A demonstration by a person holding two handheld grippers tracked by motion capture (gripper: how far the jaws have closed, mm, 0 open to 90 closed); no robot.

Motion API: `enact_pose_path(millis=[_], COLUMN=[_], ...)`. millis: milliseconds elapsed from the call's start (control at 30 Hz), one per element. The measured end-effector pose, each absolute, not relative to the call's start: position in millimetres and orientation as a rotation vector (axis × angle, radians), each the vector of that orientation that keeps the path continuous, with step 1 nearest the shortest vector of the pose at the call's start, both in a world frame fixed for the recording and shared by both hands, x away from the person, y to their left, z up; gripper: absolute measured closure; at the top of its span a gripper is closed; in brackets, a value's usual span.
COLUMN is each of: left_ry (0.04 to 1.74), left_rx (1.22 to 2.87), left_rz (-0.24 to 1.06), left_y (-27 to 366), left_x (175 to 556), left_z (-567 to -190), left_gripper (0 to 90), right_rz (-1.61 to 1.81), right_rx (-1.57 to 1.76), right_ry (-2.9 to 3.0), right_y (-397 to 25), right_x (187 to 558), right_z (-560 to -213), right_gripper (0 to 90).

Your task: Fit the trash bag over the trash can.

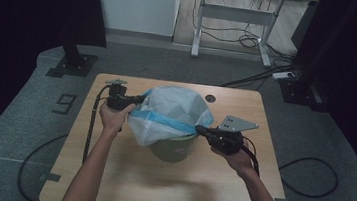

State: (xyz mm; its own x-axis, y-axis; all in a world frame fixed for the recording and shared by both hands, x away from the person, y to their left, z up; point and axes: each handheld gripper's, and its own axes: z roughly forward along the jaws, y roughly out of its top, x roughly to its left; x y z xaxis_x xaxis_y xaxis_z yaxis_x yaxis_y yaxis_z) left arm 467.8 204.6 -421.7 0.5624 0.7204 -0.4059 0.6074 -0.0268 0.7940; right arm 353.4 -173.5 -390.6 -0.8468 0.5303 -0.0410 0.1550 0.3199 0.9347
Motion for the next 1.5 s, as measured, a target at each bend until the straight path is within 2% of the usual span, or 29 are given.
enact_pose_path(millis=[267, 433, 633, 1000, 1500], left_ry=[1.119, 1.117, 1.114, 1.107, 1.118], left_rx=[1.705, 1.705, 1.714, 1.725, 1.747], left_rz=[0.141, 0.135, 0.136, 0.133, 0.104], left_y=[209, 209, 208, 210, 215], left_x=[465, 464, 463, 460, 455], left_z=[-420, -422, -422, -423, -435], left_gripper=[88.7, 88.8, 88.9, 88.9, 88.8], right_rz=[1.592, 1.584, 1.594, 1.58, 1.513], right_rx=[0.577, 0.572, 0.634, 0.654, 0.73], right_ry=[2.239, 2.3, 2.33, 2.34, 2.389], right_y=[-182, -185, -188, -195, -188], right_x=[339, 330, 332, 339, 350], right_z=[-392, -412, -436, -448, -488], right_gripper=[88.9, 88.9, 88.9, 88.9, 88.9])
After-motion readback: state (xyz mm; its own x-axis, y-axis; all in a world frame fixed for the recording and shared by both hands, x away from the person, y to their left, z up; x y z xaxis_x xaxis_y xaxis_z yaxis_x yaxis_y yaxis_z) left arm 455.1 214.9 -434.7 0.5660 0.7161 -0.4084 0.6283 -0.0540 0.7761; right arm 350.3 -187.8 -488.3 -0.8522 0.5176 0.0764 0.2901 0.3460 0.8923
